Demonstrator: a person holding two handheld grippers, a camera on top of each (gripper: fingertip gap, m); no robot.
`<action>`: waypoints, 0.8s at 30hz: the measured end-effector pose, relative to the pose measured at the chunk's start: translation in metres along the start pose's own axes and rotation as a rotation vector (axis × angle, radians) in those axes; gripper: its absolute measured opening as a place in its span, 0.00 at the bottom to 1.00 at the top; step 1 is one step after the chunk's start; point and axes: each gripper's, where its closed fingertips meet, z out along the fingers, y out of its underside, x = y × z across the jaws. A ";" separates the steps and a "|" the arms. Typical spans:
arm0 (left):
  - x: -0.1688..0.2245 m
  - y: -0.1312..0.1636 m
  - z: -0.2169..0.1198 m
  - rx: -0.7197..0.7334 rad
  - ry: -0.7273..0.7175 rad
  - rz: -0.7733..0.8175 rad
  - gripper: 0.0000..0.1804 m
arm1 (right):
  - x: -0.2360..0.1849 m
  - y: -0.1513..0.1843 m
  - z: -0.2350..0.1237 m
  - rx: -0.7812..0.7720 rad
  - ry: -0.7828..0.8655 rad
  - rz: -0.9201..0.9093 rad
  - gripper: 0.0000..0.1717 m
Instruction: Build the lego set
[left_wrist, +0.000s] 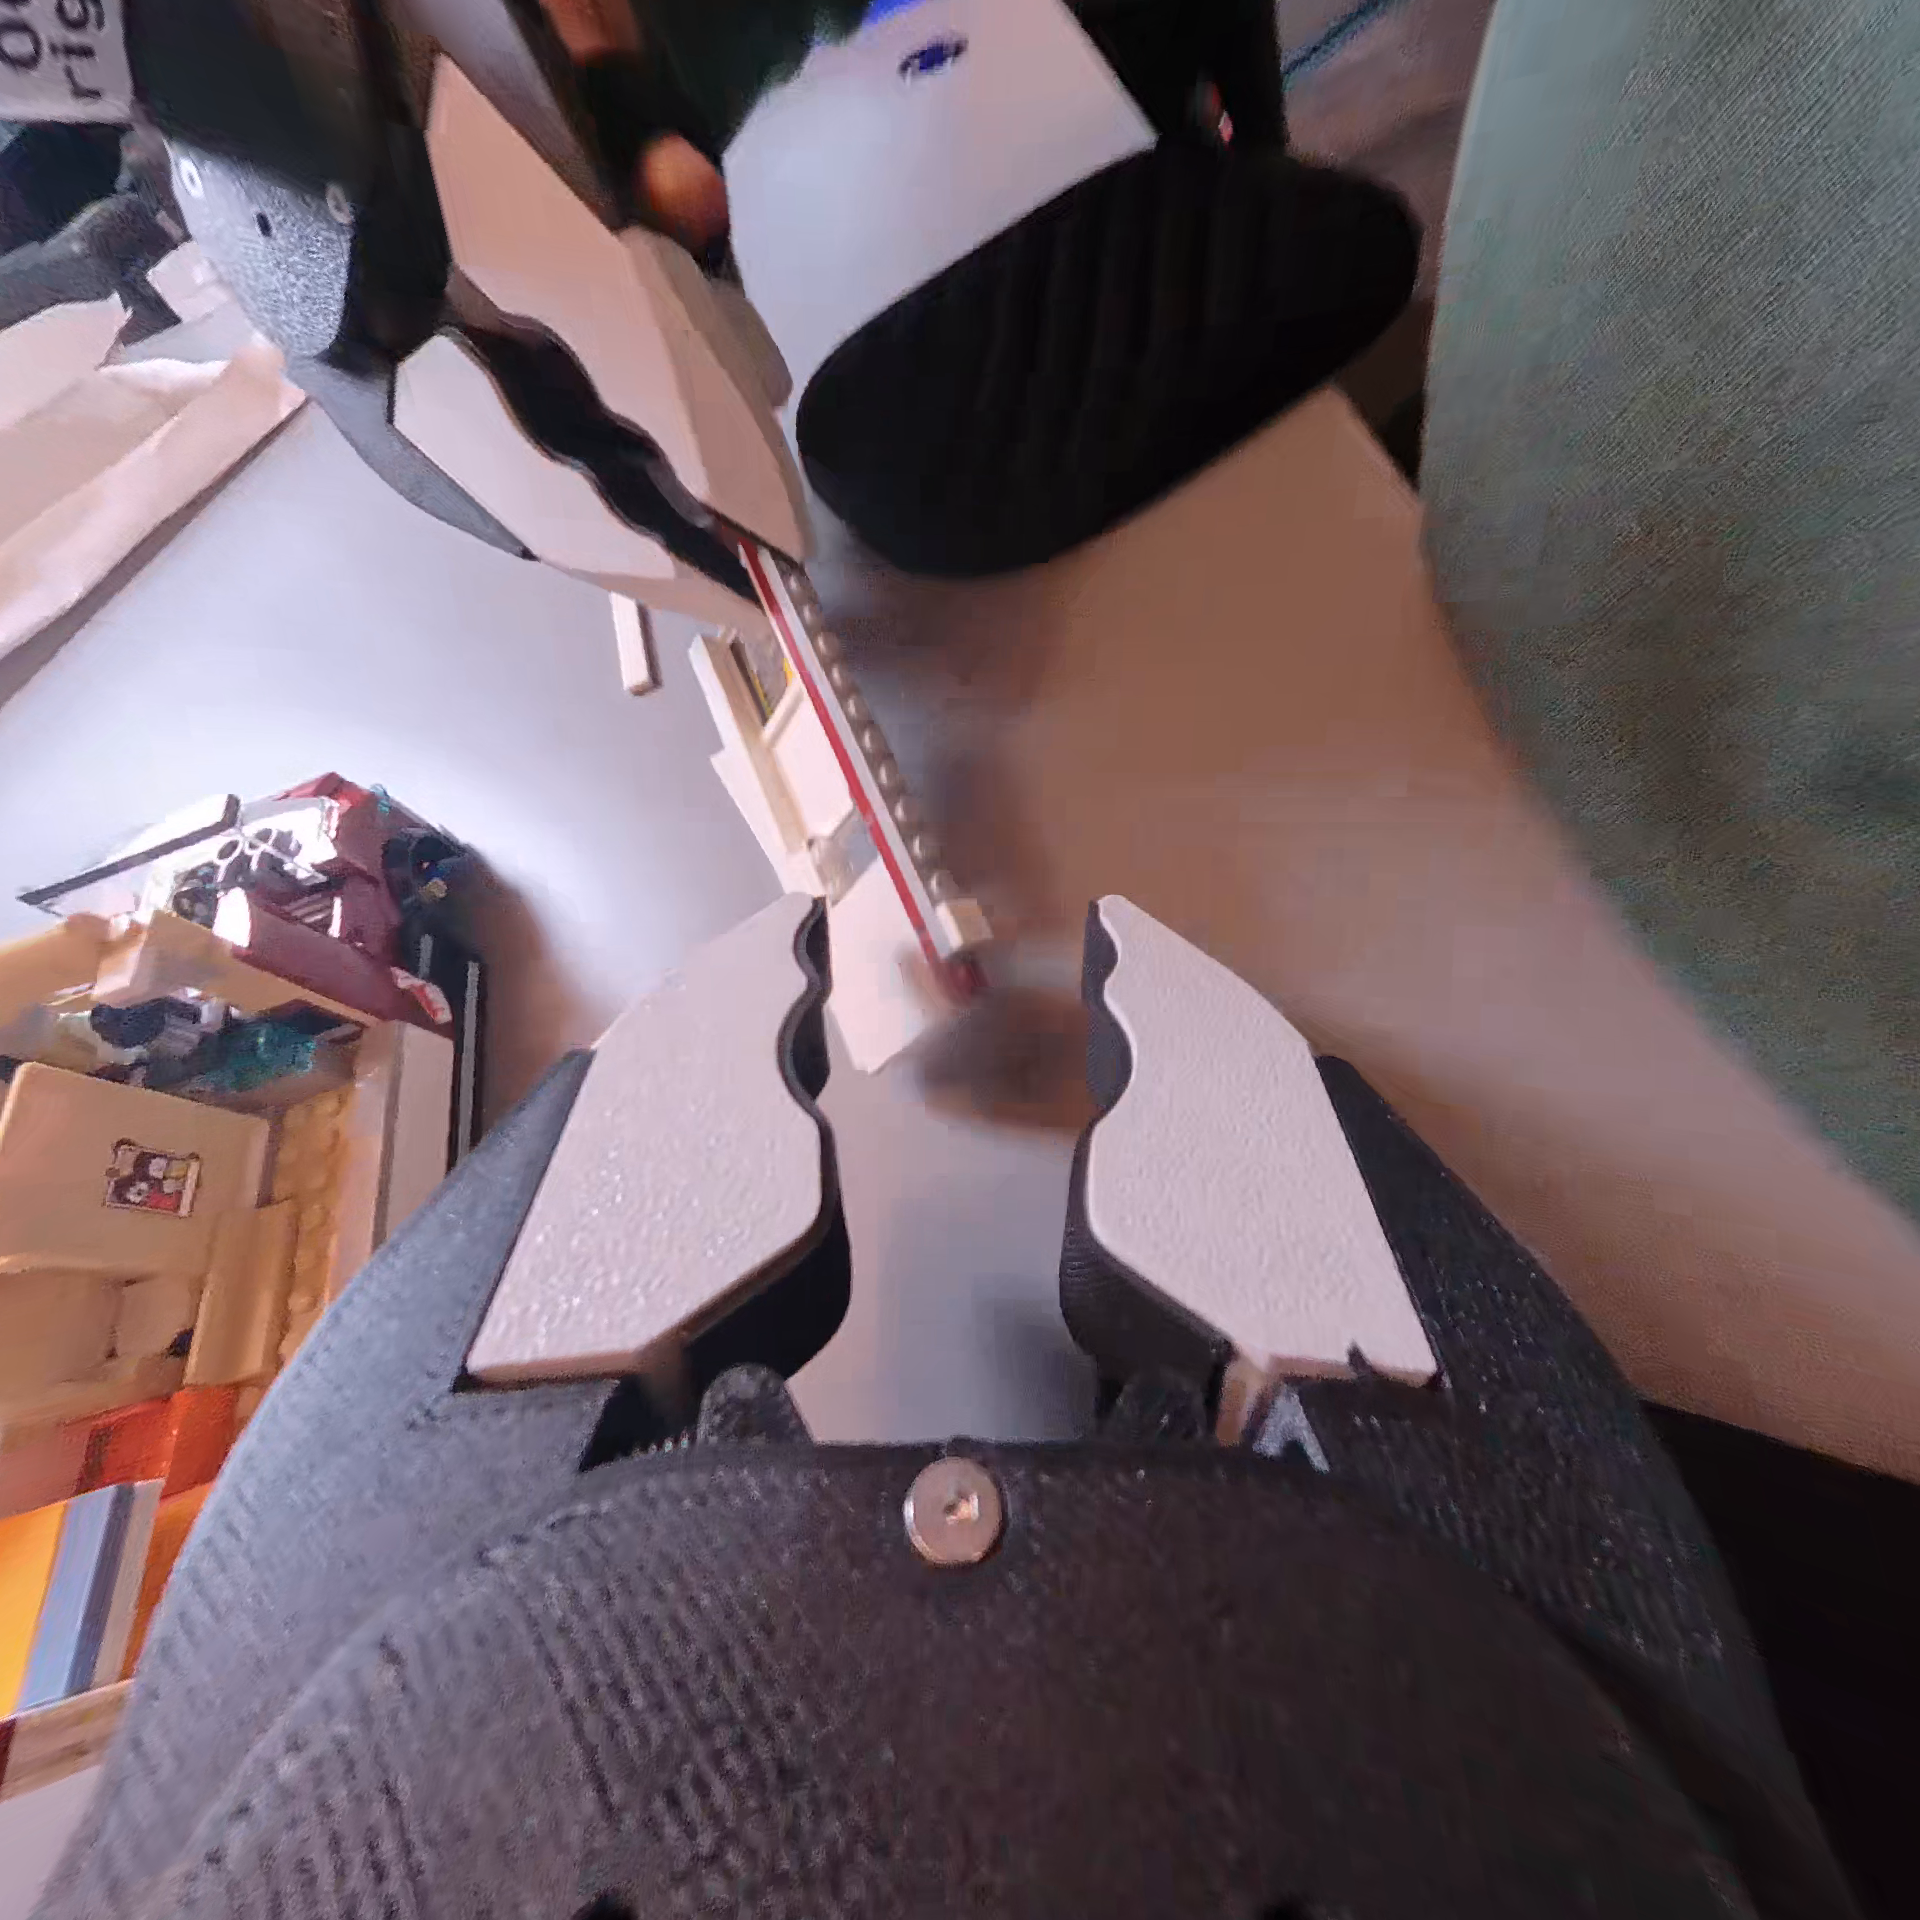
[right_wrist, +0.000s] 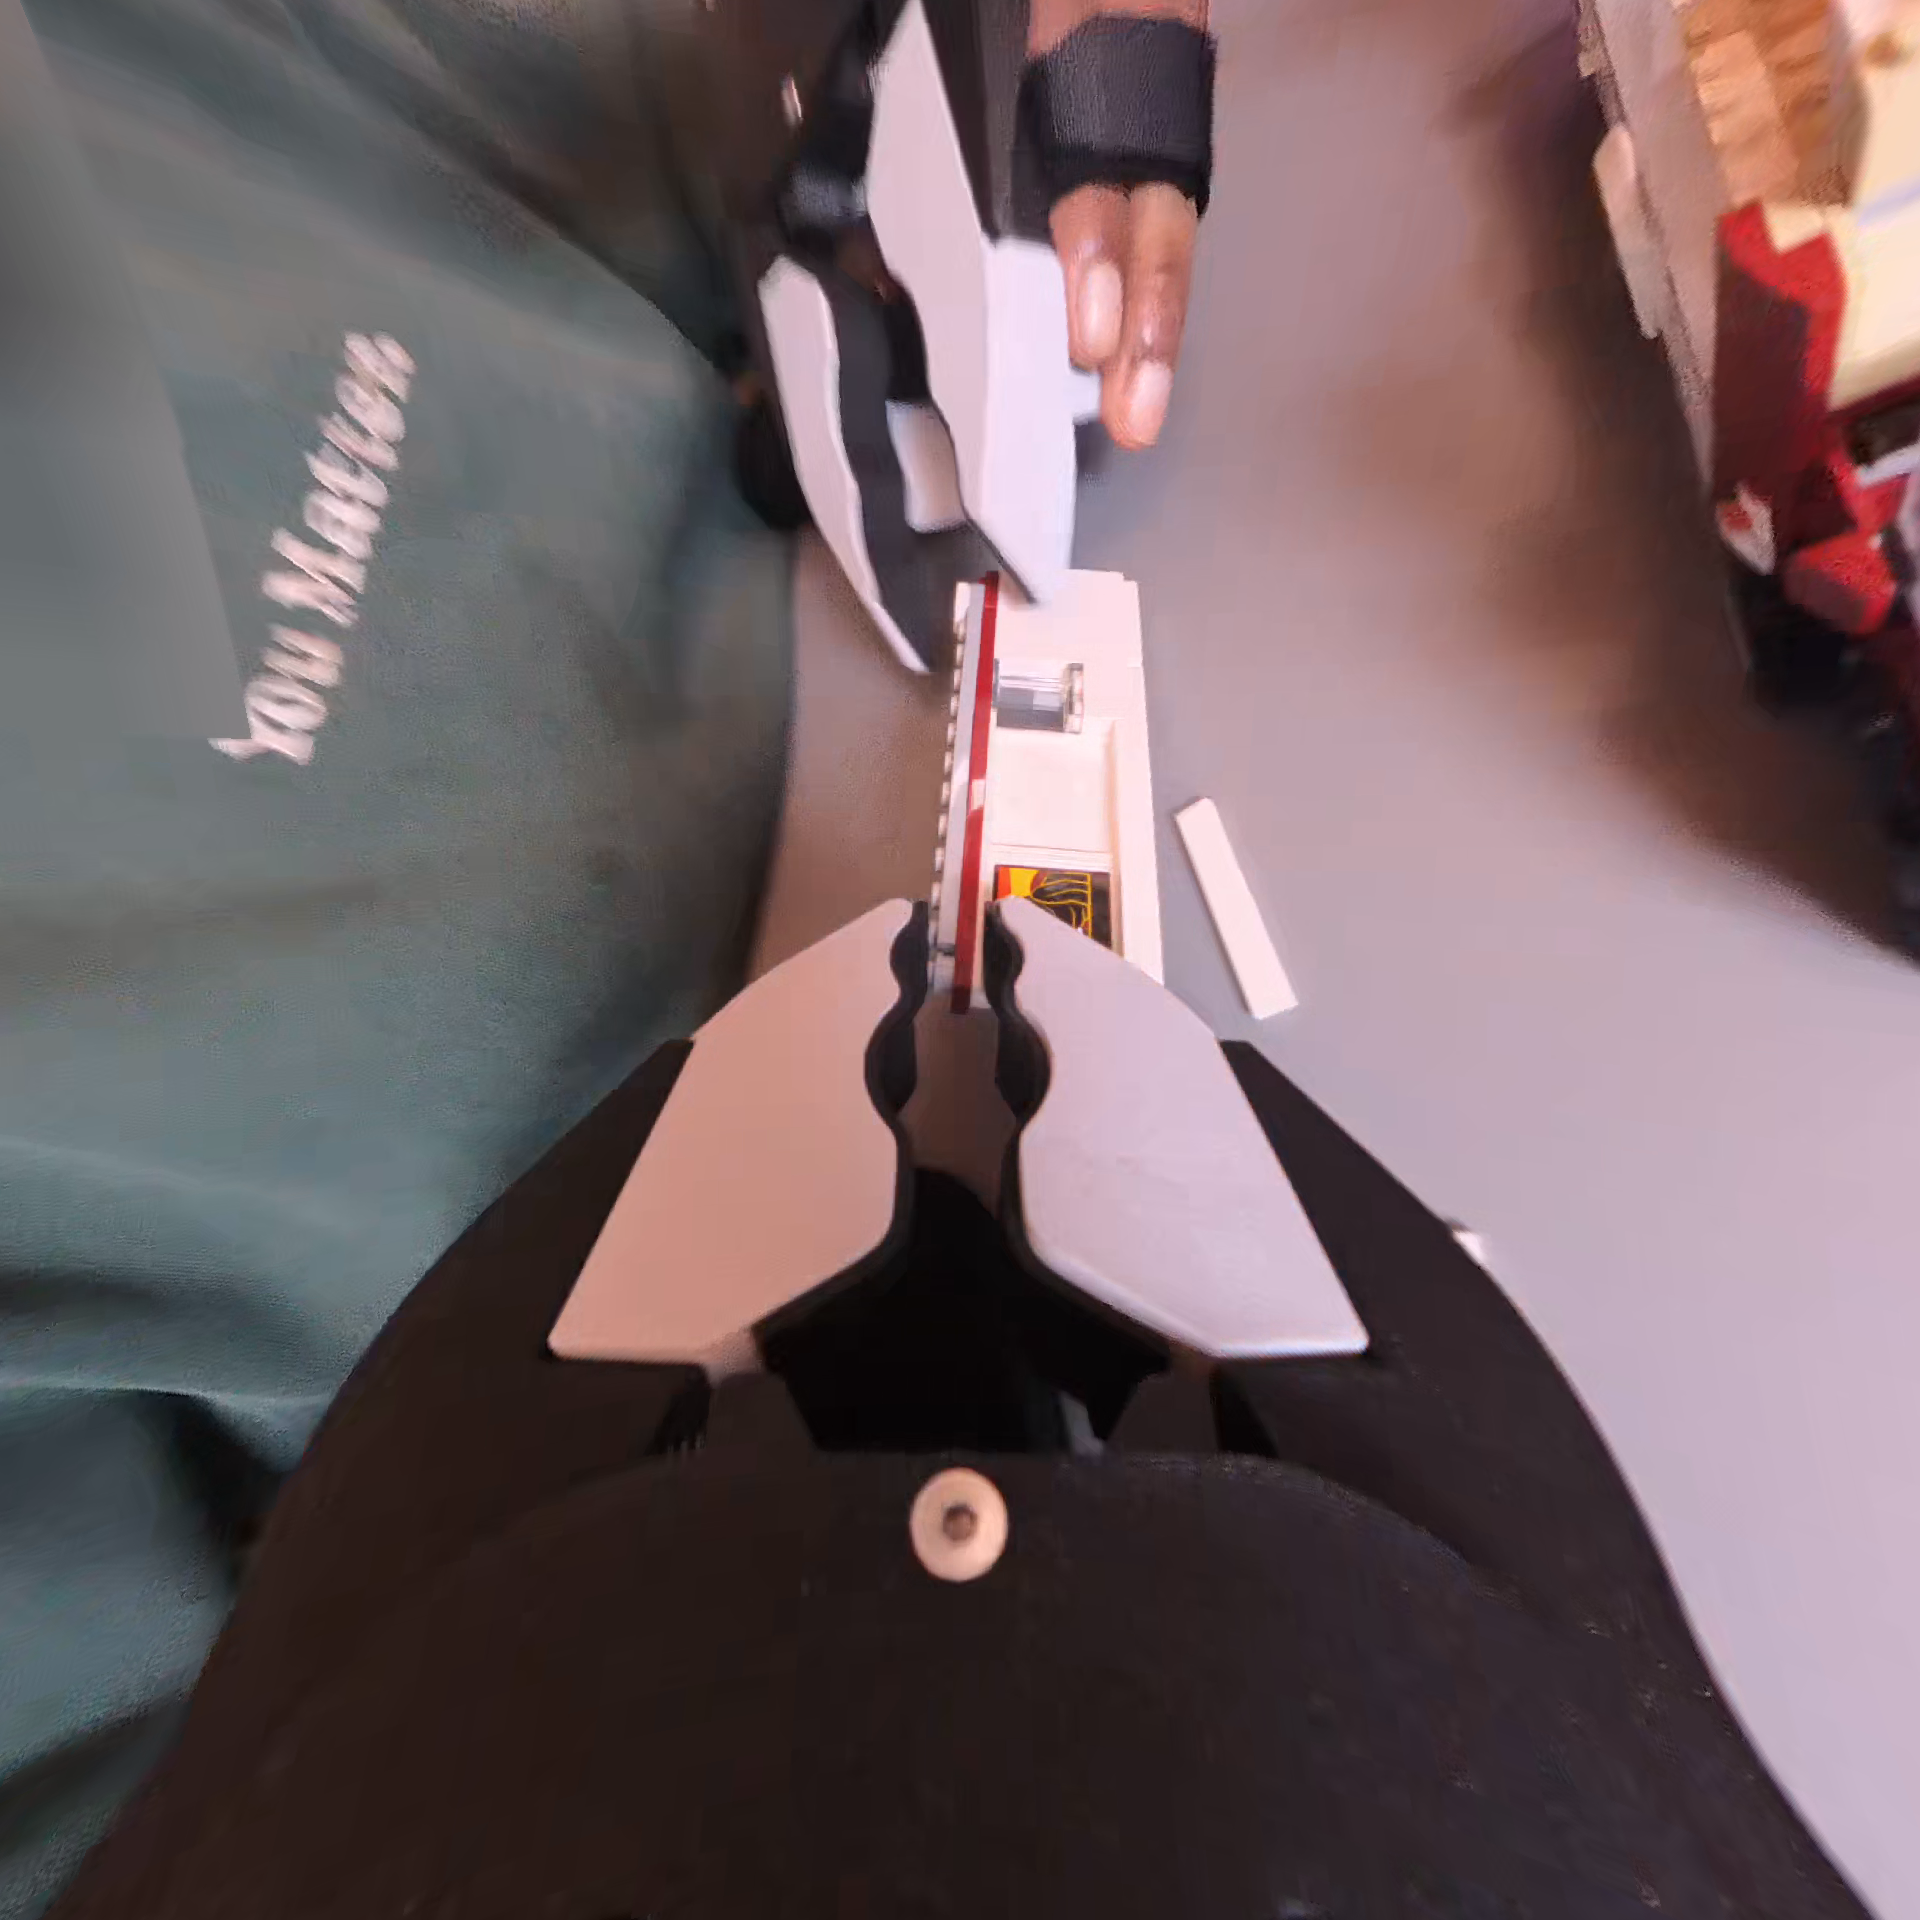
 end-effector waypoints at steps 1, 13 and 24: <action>-0.001 0.004 0.002 -0.024 -0.016 0.013 0.25 | -0.003 -0.003 0.000 0.035 -0.057 0.058 0.05; -0.011 0.018 -0.010 -0.081 0.031 -0.150 0.05 | 0.019 0.002 -0.026 -0.061 0.391 -0.233 0.07; -0.018 0.025 -0.005 -0.103 0.006 -0.259 0.07 | 0.076 0.042 -0.068 -0.374 0.733 -0.328 0.09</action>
